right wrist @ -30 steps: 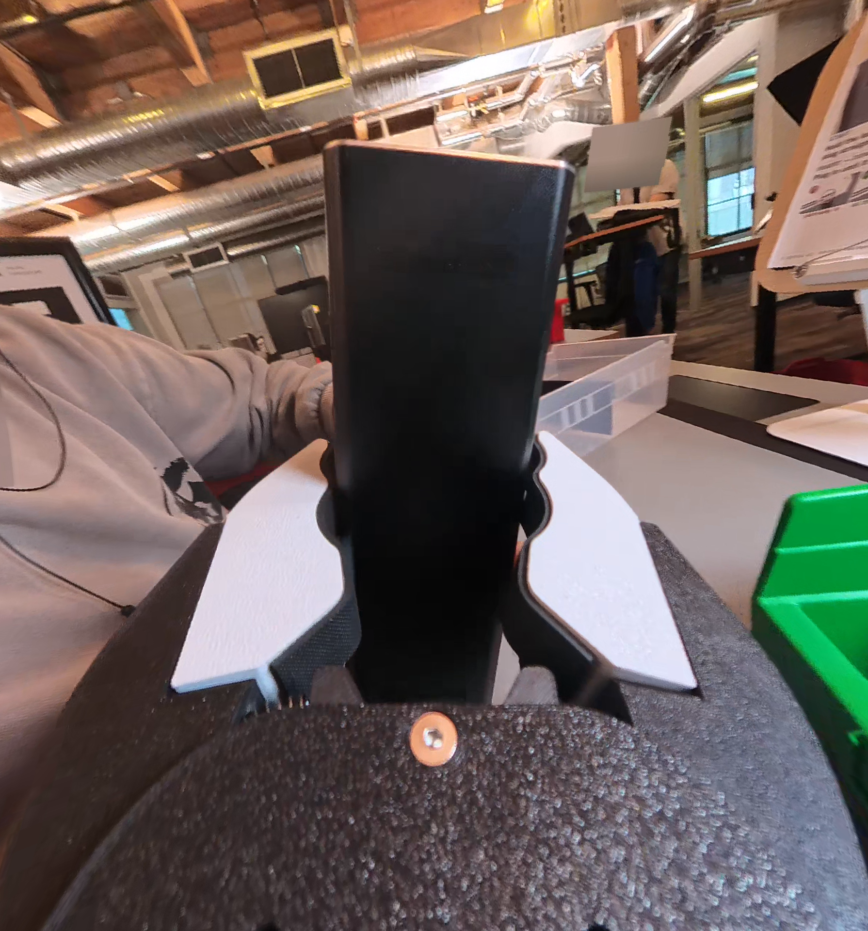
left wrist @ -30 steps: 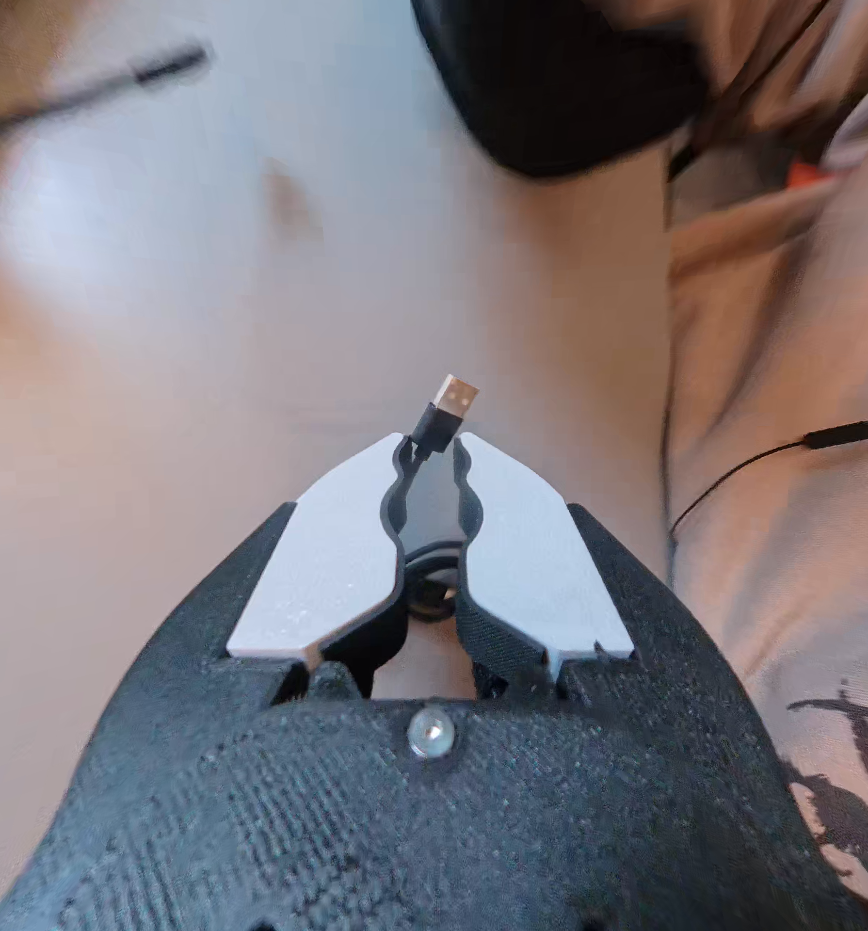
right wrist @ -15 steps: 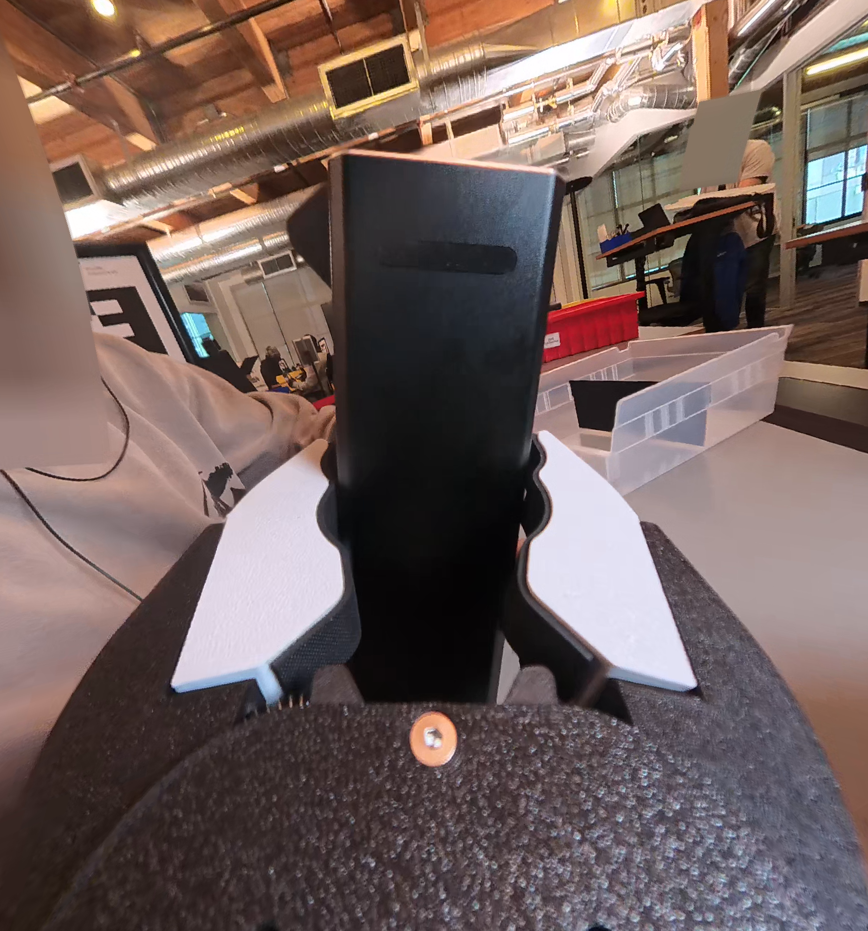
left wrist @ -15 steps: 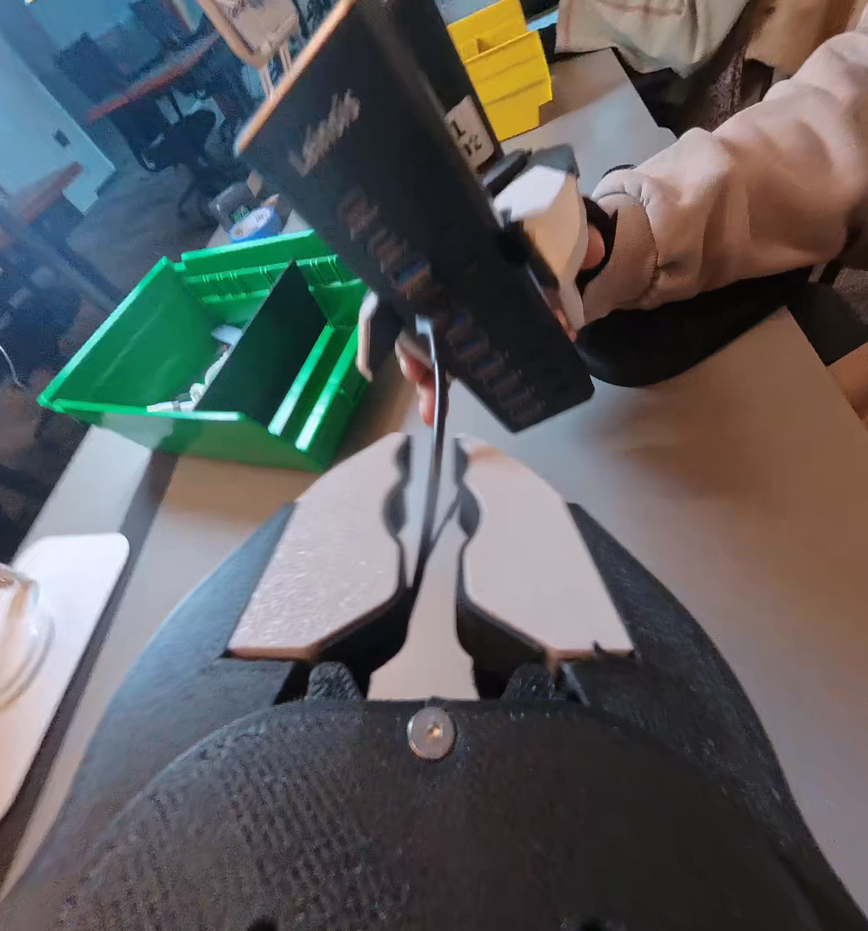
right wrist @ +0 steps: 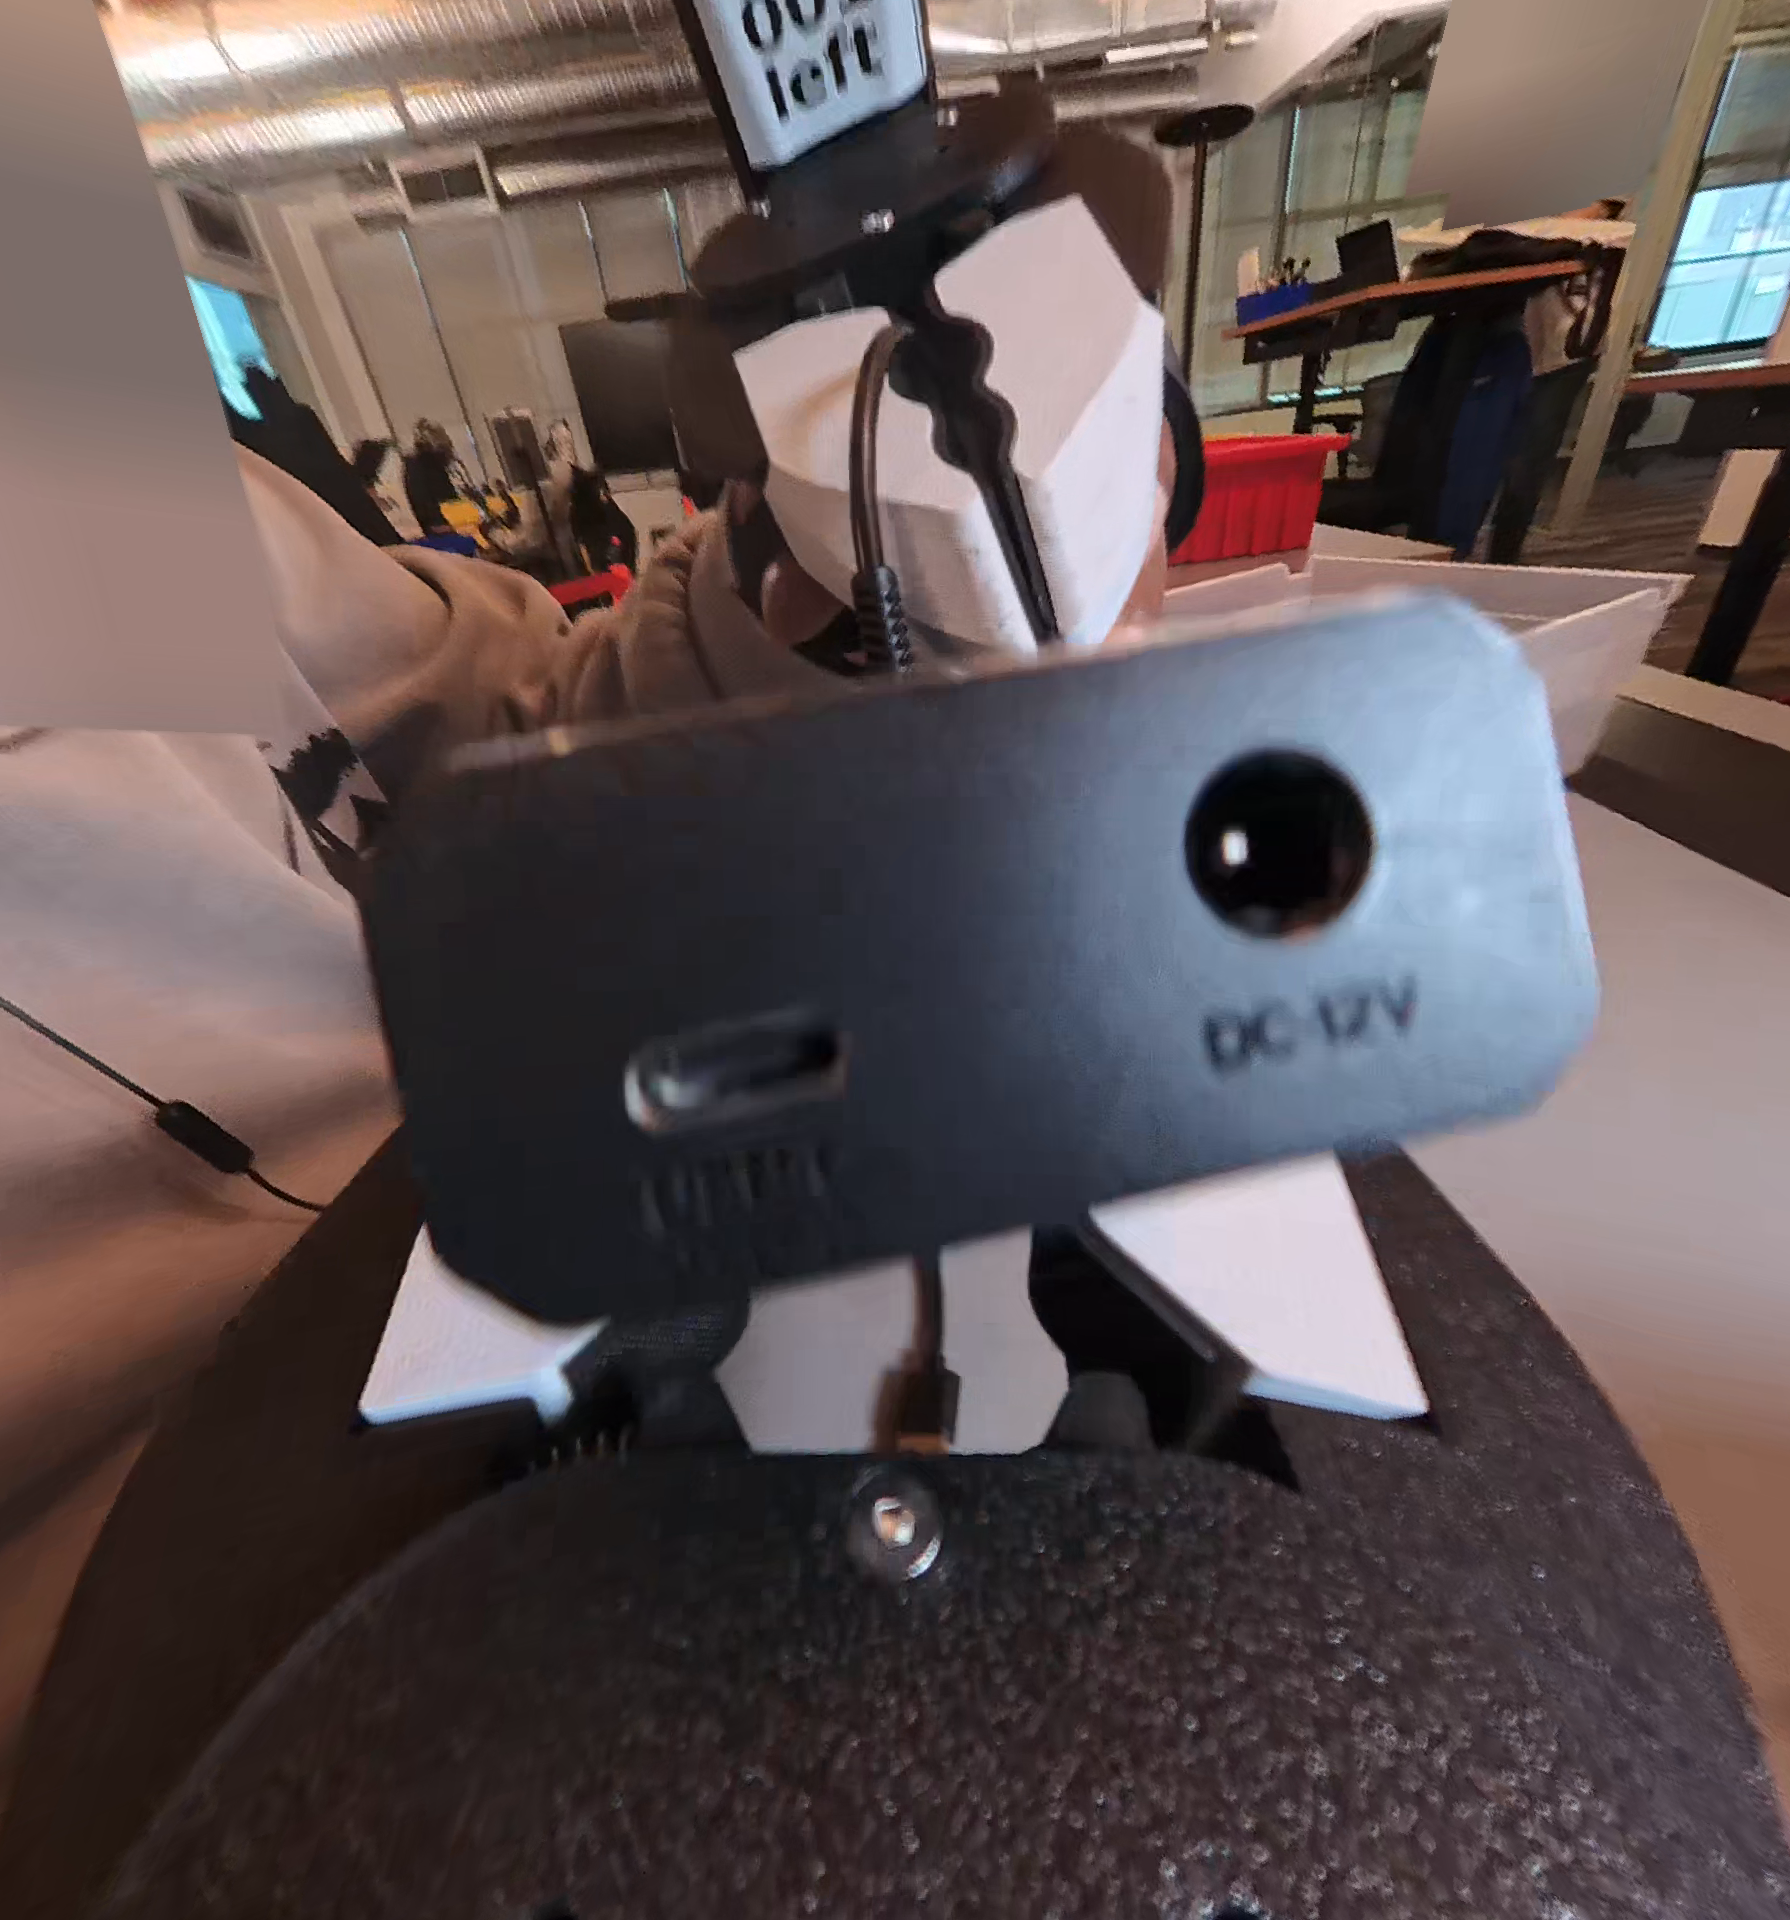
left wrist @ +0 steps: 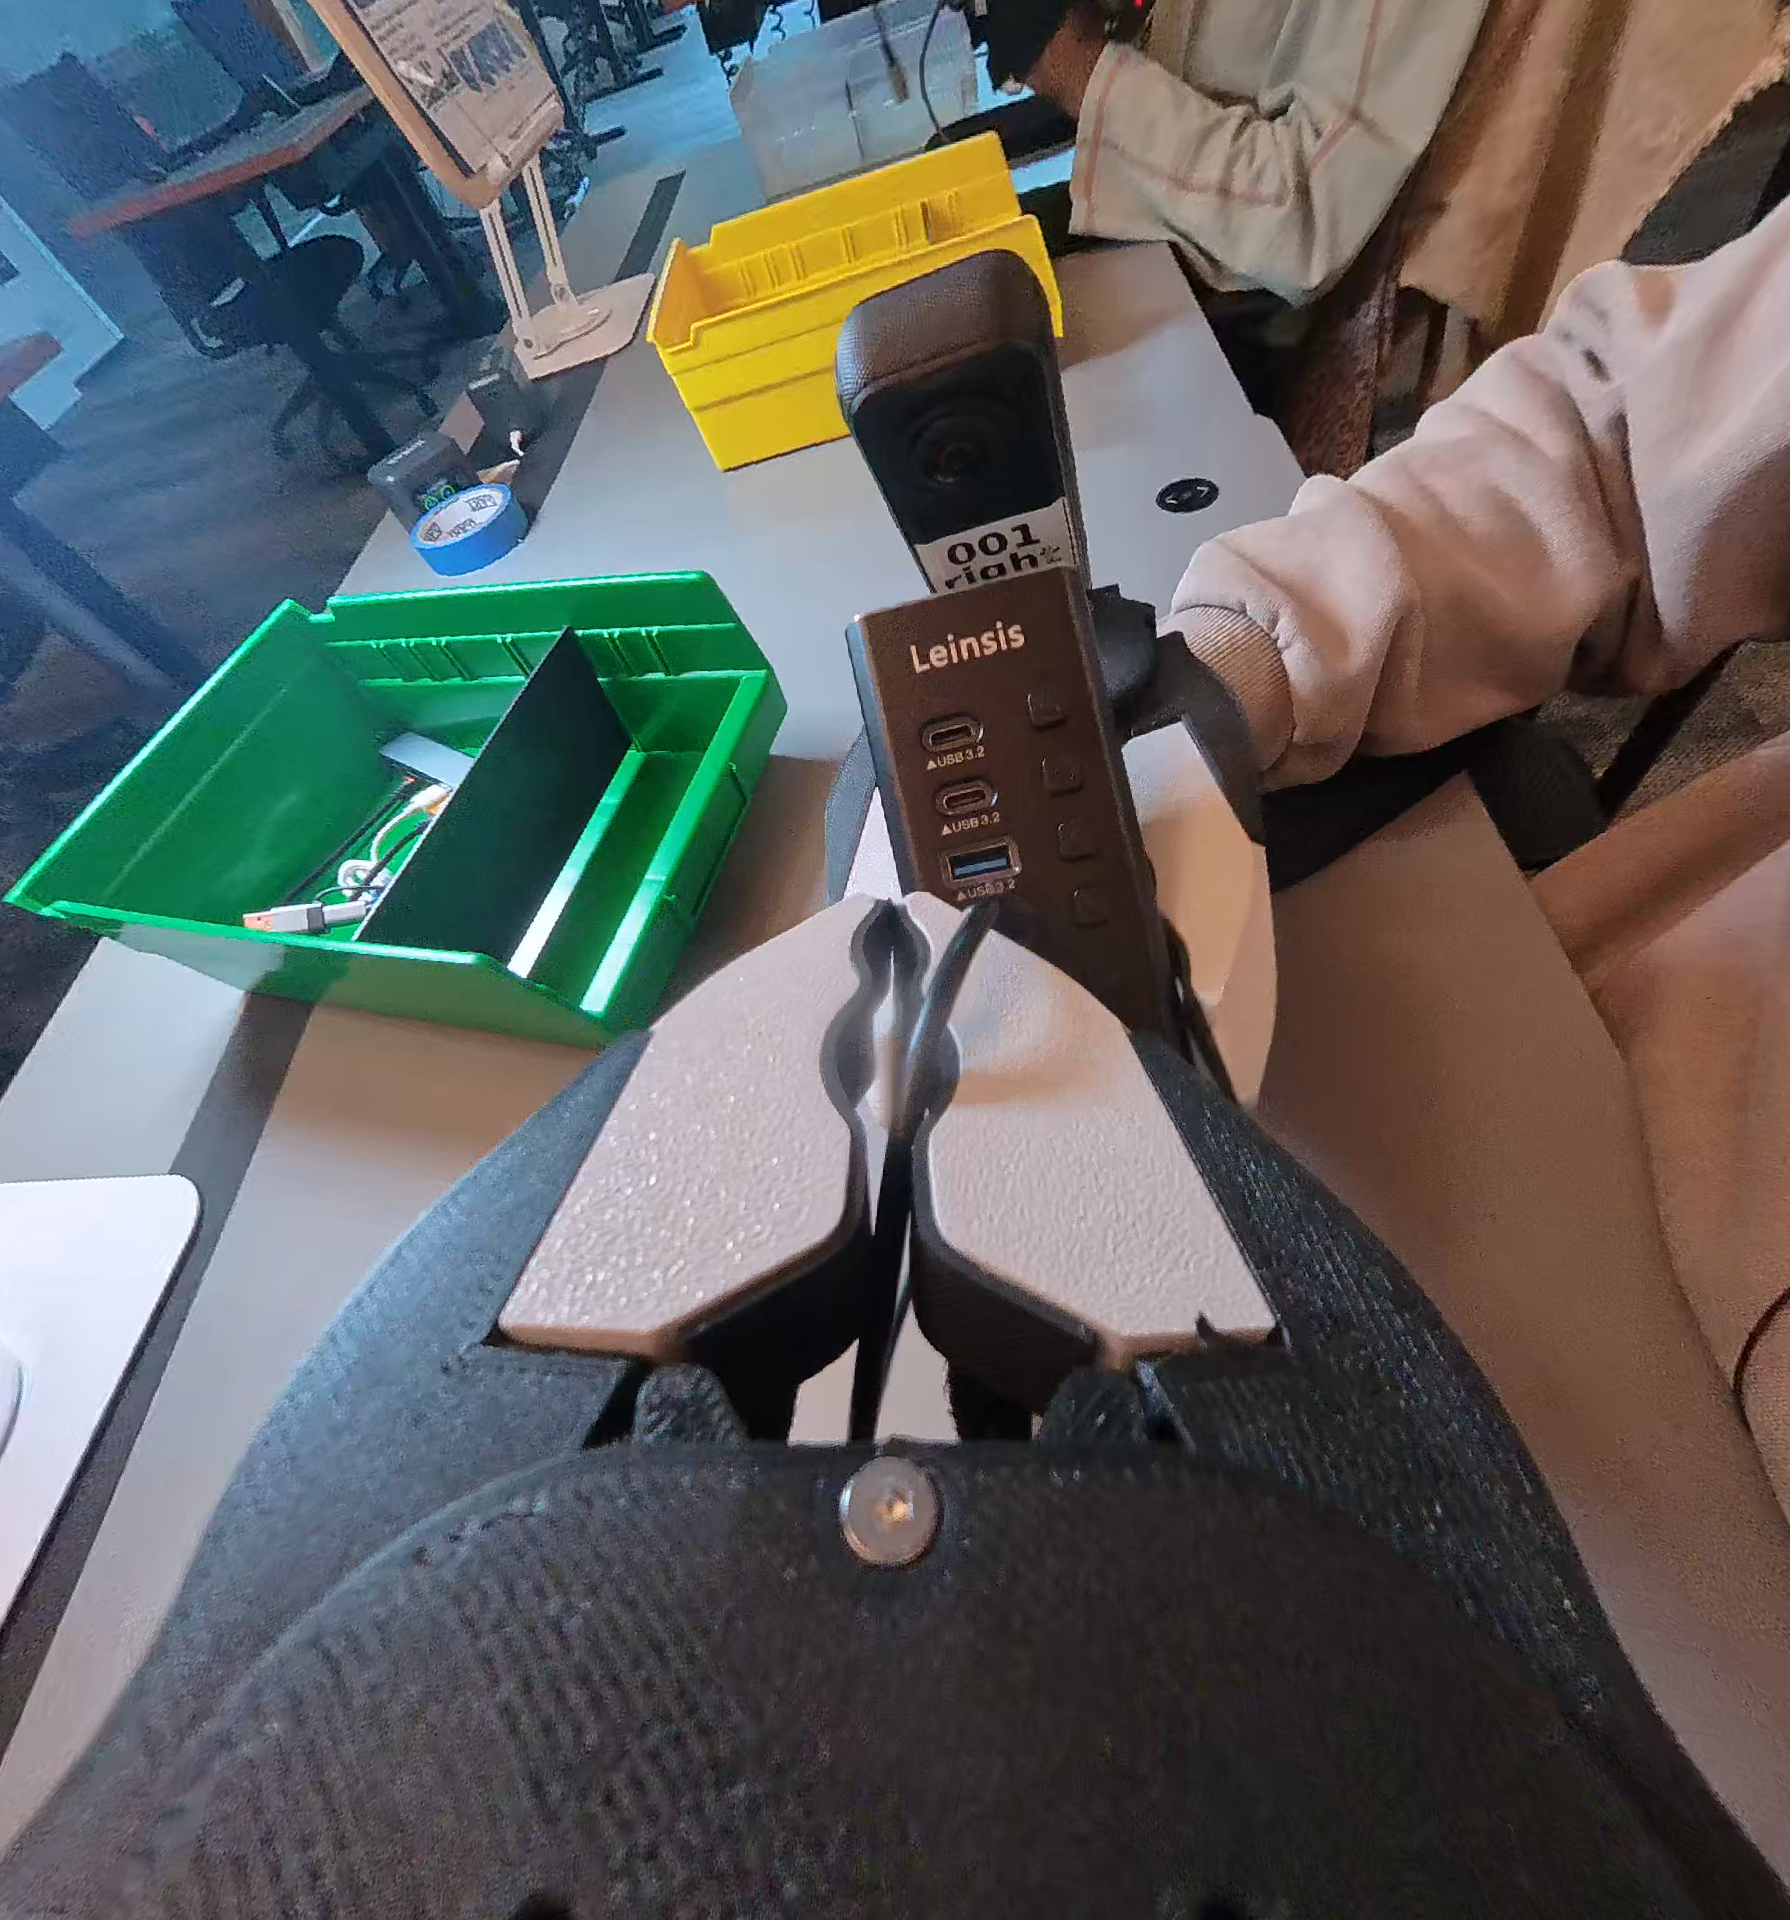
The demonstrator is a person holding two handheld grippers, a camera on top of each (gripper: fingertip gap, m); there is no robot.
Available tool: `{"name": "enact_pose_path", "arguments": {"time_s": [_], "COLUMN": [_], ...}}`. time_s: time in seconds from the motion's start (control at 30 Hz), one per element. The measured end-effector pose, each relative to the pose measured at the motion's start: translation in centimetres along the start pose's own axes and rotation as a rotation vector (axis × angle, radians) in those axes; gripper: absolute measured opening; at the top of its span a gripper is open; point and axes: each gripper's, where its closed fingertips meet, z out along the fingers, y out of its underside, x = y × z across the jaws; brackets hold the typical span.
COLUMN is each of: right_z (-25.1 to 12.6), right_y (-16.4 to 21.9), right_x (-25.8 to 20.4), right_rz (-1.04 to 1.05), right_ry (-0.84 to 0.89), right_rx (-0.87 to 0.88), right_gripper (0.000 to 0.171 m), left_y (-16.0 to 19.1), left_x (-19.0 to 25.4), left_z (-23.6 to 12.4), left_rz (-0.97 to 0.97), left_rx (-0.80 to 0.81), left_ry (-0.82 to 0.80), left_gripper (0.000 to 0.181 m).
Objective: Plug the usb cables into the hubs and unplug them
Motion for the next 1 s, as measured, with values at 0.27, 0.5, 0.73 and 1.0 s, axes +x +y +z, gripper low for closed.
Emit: {"name": "enact_pose_path", "arguments": {"time_s": [0.27,0.5,0.73,1.0], "right_z": [-1.4,-4.6,-3.9,-3.3], "right_y": [-1.8,-4.5,-6.1,-4.5], "right_x": [0.2,2.4,2.9,1.9], "right_rz": [0.239,0.247,0.242,0.143], "right_ry": [-0.097,-0.008,0.037,0.036], "right_rx": [0.173,0.319,0.435,0.32], "right_gripper": [0.065,0.064,0.064,0.064], "left_y": [0.9,3.7,7.1,5.6], "left_x": [-0.8,-0.4,4.7,2.8], "left_z": [-1.8,-6.5,1.0,1.9], "left_rz": [-0.052,-0.15,-0.413,-0.345], "left_rx": [-0.02,-0.043,0.076,0.189], "left_ry": [-0.013,-0.058,0.072,-0.005], "left_gripper": [0.035,0.052,0.087,0.06]}}
